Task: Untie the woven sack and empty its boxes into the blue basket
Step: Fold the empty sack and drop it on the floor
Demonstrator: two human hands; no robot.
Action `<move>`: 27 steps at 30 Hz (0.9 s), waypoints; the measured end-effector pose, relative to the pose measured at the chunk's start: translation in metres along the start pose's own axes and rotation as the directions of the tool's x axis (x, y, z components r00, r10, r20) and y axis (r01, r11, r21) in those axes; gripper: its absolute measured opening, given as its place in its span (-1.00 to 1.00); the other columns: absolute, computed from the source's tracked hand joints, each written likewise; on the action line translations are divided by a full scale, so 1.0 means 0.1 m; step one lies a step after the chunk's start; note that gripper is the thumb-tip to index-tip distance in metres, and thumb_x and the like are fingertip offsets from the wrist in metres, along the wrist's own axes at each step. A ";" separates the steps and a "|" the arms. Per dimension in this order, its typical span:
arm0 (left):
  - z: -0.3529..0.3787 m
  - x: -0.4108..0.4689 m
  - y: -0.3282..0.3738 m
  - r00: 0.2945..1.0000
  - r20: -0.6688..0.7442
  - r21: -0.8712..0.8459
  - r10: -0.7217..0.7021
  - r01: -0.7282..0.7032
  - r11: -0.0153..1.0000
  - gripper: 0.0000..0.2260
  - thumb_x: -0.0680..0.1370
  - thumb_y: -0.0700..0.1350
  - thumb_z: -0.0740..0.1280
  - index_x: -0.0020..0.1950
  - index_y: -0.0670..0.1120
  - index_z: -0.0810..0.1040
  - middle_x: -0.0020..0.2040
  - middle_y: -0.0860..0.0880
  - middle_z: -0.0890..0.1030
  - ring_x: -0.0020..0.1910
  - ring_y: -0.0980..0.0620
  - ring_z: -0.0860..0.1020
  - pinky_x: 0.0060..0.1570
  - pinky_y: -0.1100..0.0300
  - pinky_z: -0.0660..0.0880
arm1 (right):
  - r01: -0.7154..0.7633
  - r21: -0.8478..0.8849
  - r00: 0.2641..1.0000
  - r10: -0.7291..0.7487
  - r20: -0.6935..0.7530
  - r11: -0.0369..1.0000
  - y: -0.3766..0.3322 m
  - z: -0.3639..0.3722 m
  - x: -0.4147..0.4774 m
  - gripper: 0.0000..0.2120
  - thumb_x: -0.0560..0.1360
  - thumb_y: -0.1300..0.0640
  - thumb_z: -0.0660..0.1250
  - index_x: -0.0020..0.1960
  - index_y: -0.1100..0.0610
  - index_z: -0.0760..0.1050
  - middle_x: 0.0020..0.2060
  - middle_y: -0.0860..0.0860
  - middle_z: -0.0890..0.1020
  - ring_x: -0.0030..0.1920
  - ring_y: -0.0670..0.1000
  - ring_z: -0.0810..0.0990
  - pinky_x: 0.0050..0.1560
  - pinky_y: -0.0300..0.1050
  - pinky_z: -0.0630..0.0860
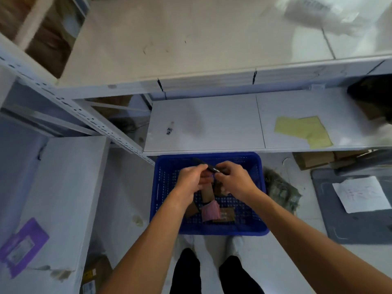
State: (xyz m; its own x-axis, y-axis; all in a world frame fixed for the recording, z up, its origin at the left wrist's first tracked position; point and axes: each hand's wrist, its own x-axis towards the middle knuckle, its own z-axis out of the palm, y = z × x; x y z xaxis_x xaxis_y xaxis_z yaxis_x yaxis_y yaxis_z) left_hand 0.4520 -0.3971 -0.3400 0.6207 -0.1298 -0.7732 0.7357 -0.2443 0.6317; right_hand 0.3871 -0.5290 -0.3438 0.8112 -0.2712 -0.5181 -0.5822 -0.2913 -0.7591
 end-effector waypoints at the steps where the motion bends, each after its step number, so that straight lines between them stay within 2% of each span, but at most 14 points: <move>1: -0.01 0.18 -0.01 1.000 -0.001 -0.006 -0.007 0.007 1.000 -0.82 0.63 -0.11 0.34 0.05 -0.20 0.67 -0.09 -0.16 0.73 -0.10 -0.11 0.70 0.16 -0.07 0.58 | 0.024 -0.061 0.999 -0.026 -0.031 0.998 0.05 0.04 0.12 -0.77 0.57 0.08 0.35 0.22 0.05 0.57 -0.01 0.00 0.68 -0.05 0.06 0.65 0.01 0.06 0.61; 3: -0.01 0.57 -0.07 1.000 0.008 -0.013 -0.018 0.018 1.000 -0.81 0.63 -0.11 0.34 0.02 -0.21 0.67 -0.18 -0.12 0.73 -0.19 -0.07 0.70 0.03 0.01 0.63 | 0.070 -0.168 0.994 -0.084 -0.074 0.983 0.19 0.13 0.41 -0.81 0.58 0.07 0.33 0.17 0.05 0.57 -0.06 -0.03 0.66 -0.07 0.03 0.62 -0.07 -0.03 0.55; 6: 0.00 1.18 -0.17 0.999 0.027 -0.002 -0.029 0.030 1.000 -0.81 0.64 -0.09 0.34 0.02 -0.20 0.65 -0.19 -0.09 0.73 -0.24 -0.03 0.71 -0.16 0.12 0.65 | 0.111 -0.287 0.986 -0.143 -0.091 0.951 0.46 0.29 0.94 -0.84 0.62 0.03 0.27 0.14 0.03 0.56 -0.08 -0.02 0.67 -0.13 0.01 0.61 -0.17 -0.05 0.51; 9: 0.03 1.82 -0.27 0.998 0.055 0.011 -0.040 0.040 0.999 -0.85 0.65 -0.09 0.32 0.00 -0.14 0.61 -0.14 -0.08 0.71 -0.22 -0.02 0.69 -0.17 0.14 0.62 | 0.142 -0.351 0.977 -0.189 -0.104 0.926 0.77 0.47 1.50 -0.82 0.63 0.02 0.25 0.17 0.01 0.55 -0.06 0.04 0.64 -0.18 0.03 0.58 -0.24 -0.05 0.49; 14: 0.04 2.77 -0.43 0.997 0.068 -0.042 -0.044 0.047 0.998 -0.87 0.67 -0.15 0.29 -0.01 -0.17 0.58 -0.10 -0.11 0.67 -0.15 -0.04 0.66 -0.18 0.12 0.61 | 0.146 -0.463 0.962 -0.235 -0.139 0.874 1.22 0.75 2.34 -0.77 0.66 -0.01 0.20 0.26 -0.03 0.51 -0.03 0.07 0.55 -0.14 0.09 0.56 -0.21 -0.03 0.50; 18: 0.09 3.42 -0.52 0.995 0.090 -0.049 -0.052 0.056 0.997 -0.86 0.67 -0.15 0.28 0.10 -0.20 0.58 -0.14 -0.10 0.70 -0.17 -0.02 0.67 -0.21 0.12 0.62 | 0.199 -0.626 0.942 -0.323 -0.089 0.754 1.52 0.89 2.92 -0.74 0.66 0.06 0.17 0.33 0.02 0.45 0.04 0.10 0.56 -0.03 0.22 0.60 -0.10 0.03 0.53; 22: 0.18 3.87 -0.56 0.990 0.130 -0.032 -0.053 0.058 0.998 -0.81 0.66 -0.10 0.29 0.13 -0.19 0.61 -0.20 -0.06 0.73 -0.24 0.03 0.69 -0.28 0.15 0.62 | 0.197 -0.704 0.929 -0.359 -0.087 0.682 1.72 0.91 3.36 -0.74 0.65 0.10 0.18 0.31 0.07 0.46 0.07 0.11 0.56 -0.04 0.23 0.60 -0.13 -0.01 0.44; 27: 0.27 4.12 -0.50 0.973 0.223 -0.029 -0.051 0.059 0.998 -0.74 0.66 -0.09 0.27 0.27 -0.20 0.55 -0.09 -0.10 0.72 -0.16 -0.02 0.68 -0.11 0.10 0.63 | 0.192 -0.719 0.908 -0.398 -0.127 0.668 1.88 0.83 3.73 -0.75 0.63 0.12 0.20 0.29 0.12 0.48 0.09 0.17 0.54 -0.08 0.29 0.59 -0.08 0.11 0.54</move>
State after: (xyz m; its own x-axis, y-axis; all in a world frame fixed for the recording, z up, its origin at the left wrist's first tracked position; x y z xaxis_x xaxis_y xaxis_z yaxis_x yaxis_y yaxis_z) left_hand 0.6633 -0.4637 -0.6916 0.5061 -0.3281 -0.7976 0.7788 -0.2235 0.5861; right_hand 0.5844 -0.6082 -0.7124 0.9618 -0.2472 -0.1181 -0.2726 -0.9061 -0.3236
